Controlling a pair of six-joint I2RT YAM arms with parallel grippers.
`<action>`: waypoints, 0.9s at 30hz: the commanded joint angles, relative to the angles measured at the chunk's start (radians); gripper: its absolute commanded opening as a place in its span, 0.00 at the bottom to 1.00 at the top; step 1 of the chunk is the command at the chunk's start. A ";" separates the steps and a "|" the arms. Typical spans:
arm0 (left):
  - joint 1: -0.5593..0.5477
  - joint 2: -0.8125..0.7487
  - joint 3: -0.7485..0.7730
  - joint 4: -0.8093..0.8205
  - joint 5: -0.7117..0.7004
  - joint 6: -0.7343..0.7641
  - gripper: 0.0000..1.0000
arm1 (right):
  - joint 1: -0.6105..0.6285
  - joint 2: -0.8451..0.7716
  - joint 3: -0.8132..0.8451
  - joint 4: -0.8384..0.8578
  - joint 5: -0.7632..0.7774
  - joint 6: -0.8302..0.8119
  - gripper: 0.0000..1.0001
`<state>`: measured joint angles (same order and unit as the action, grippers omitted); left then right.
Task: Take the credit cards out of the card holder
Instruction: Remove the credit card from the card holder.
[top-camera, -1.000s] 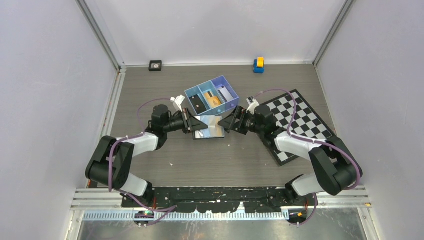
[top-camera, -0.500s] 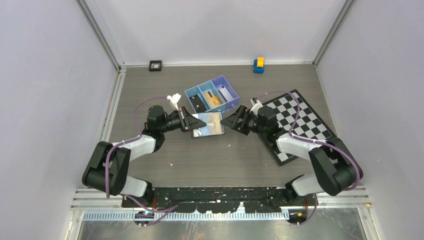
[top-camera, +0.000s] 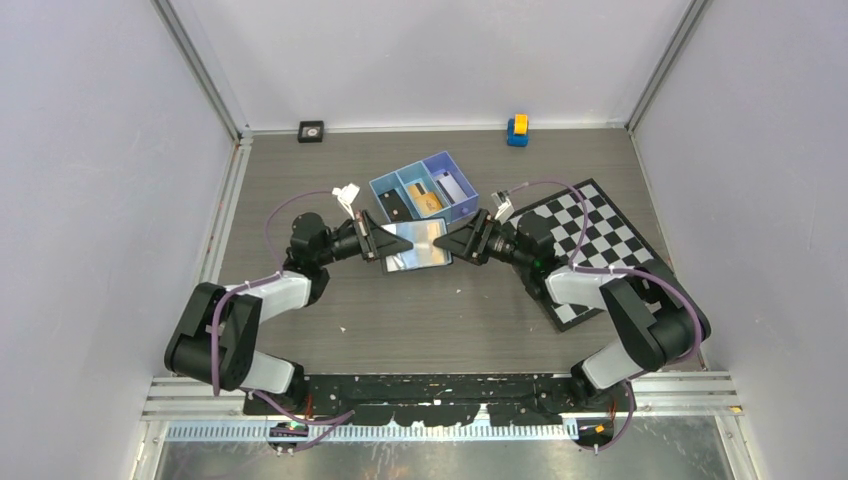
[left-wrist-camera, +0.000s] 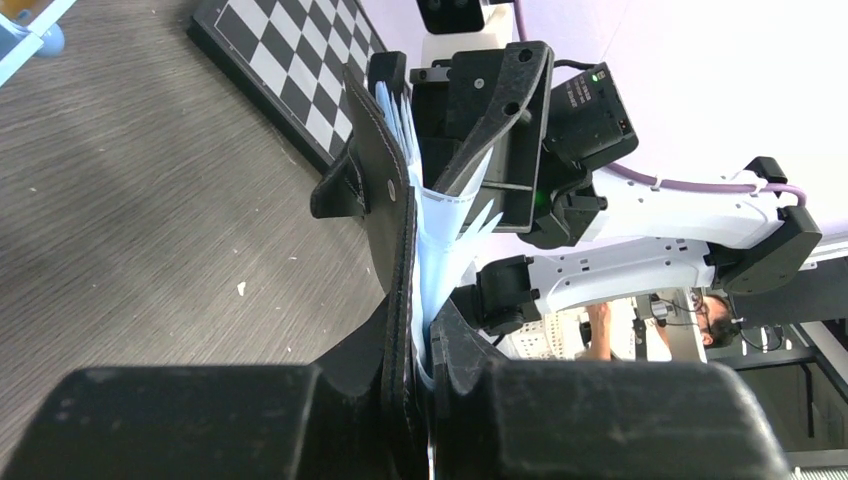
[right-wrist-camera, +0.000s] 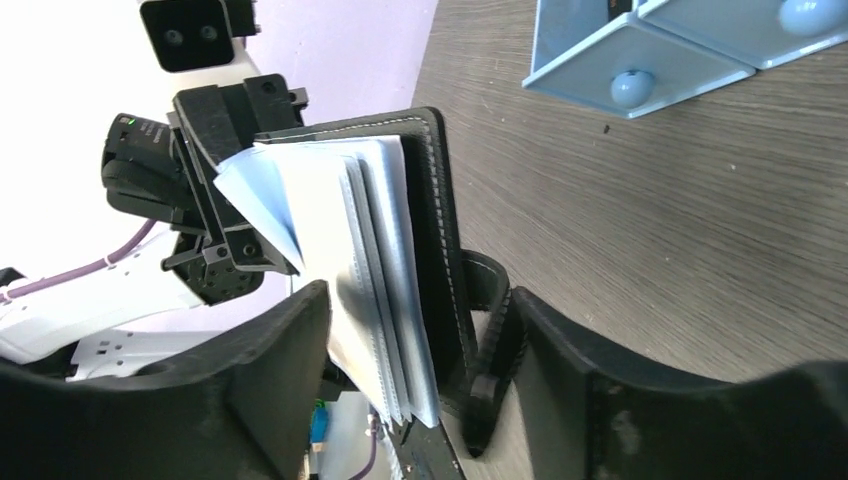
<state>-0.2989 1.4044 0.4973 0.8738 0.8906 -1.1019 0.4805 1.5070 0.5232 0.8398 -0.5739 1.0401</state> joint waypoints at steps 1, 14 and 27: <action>0.006 0.016 -0.003 0.116 0.028 -0.030 0.12 | 0.004 0.025 0.003 0.139 -0.056 0.041 0.63; 0.007 0.006 -0.011 0.079 0.007 0.001 0.13 | 0.006 -0.059 0.001 0.047 -0.025 -0.030 0.02; -0.009 -0.150 -0.026 -0.154 -0.084 0.168 0.65 | 0.023 -0.220 0.044 -0.364 0.183 -0.240 0.00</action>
<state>-0.2943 1.2774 0.4820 0.7399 0.8341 -0.9855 0.4934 1.2911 0.5243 0.5552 -0.4500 0.8658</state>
